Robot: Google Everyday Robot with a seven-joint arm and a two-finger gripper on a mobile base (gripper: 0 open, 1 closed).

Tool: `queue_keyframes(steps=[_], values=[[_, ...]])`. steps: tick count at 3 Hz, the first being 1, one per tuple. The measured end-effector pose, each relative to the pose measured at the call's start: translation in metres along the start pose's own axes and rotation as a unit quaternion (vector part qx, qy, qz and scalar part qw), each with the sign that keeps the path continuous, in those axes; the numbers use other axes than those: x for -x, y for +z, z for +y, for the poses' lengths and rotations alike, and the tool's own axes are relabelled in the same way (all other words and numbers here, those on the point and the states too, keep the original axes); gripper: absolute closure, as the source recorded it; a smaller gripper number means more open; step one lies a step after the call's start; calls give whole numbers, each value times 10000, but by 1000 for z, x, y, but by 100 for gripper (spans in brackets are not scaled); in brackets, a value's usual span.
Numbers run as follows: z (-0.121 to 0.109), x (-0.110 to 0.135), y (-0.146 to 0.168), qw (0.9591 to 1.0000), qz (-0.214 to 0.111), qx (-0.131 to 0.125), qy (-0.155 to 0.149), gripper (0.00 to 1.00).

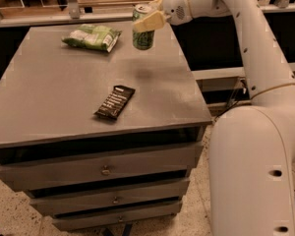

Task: Move green can near rxbar chocolate

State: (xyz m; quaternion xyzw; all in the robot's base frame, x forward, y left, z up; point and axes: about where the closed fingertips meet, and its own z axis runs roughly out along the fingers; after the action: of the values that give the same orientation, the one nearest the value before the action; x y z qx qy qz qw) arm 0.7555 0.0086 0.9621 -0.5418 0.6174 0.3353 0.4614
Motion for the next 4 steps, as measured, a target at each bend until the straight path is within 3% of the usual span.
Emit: queue_keyframes(steps=[1, 2, 3, 4], values=[[52, 5, 45, 9961, 32, 867, -185, 100], [91, 6, 78, 9881, 168, 1484, -370, 100], [117, 7, 95, 9822, 253, 1796, -490, 100], [139, 7, 106, 9780, 278, 1991, -559, 76]])
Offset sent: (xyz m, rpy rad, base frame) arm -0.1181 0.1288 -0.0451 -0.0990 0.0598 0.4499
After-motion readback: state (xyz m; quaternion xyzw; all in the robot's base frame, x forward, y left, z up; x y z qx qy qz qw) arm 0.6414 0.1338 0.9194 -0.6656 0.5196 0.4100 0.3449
